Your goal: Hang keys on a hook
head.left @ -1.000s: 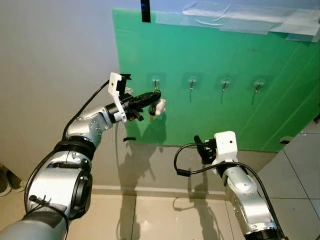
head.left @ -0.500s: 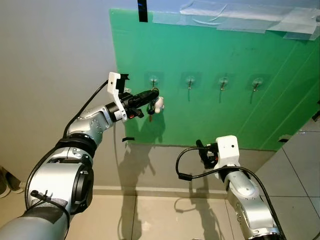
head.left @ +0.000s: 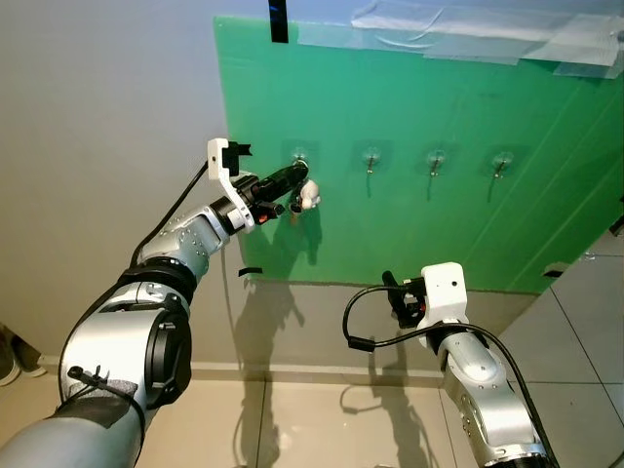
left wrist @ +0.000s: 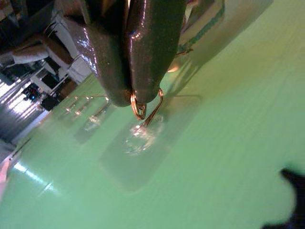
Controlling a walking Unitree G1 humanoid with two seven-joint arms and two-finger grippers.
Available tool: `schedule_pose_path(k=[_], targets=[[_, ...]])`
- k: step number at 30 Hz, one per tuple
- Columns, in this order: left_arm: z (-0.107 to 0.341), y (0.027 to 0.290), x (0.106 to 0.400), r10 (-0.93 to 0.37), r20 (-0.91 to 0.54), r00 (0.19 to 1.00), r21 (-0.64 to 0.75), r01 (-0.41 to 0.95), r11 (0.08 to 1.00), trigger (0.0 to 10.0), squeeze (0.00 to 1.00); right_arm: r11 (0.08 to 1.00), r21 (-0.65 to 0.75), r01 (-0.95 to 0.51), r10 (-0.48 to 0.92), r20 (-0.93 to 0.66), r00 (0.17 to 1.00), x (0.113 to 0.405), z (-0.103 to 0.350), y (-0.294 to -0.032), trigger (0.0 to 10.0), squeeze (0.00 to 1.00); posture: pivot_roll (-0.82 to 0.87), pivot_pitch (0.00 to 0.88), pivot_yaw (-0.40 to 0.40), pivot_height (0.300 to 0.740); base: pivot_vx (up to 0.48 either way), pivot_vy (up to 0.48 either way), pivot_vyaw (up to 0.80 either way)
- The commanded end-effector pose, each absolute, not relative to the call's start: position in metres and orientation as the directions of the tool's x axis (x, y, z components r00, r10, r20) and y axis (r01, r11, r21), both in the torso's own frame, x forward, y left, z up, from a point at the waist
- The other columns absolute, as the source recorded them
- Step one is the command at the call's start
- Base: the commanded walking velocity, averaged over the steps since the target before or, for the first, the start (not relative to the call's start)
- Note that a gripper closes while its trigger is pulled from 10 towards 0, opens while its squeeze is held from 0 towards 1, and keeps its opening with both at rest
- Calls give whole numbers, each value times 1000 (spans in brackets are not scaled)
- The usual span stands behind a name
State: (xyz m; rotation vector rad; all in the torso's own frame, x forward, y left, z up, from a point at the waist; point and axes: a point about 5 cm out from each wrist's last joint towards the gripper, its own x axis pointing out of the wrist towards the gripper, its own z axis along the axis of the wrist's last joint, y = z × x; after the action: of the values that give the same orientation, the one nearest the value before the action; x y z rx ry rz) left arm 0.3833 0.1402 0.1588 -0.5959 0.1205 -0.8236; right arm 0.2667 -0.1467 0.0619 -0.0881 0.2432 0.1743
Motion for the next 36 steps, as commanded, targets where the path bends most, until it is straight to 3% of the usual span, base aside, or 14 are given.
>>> schedule_pose_path(k=[1,13,23,24,25,28,36], targets=[[156,138,384,-712,102,695,-574,625,529,10000,0,980,-70,-185,163,-244,956,267,65,-147,10000,0,-111,0,14,740,0,0,0],[120,135,370,-706,-24,708,-639,532,556,10000,0,978,-69,-195,171,-261,950,266,62,-146,10000,0,-102,0,11,740,0,0,0],[111,137,368,-684,-91,724,-577,521,629,10000,0,975,-75,-209,183,-268,946,266,61,-145,10000,0,-100,0,8,740,0,0,0],[110,138,368,-663,-102,742,-563,506,653,10000,1000,975,-76,-211,183,-269,946,266,61,-145,10000,0,-100,0,8,740,0,0,0],[110,138,368,-663,-102,742,-563,506,653,10000,1000,975,-76,-211,183,-269,946,266,61,-145,10000,0,-100,0,8,740,0,0,0],[115,145,375,-575,-141,806,-385,491,782,10000,1000,974,-77,-214,186,-271,944,265,61,-145,10000,0,-103,0,11,740,0,0,0],[119,147,376,-567,-150,810,-231,528,817,10000,1000,973,-77,-216,187,-278,942,265,59,-145,10000,0,-98,0,11,740,0,0,0]])
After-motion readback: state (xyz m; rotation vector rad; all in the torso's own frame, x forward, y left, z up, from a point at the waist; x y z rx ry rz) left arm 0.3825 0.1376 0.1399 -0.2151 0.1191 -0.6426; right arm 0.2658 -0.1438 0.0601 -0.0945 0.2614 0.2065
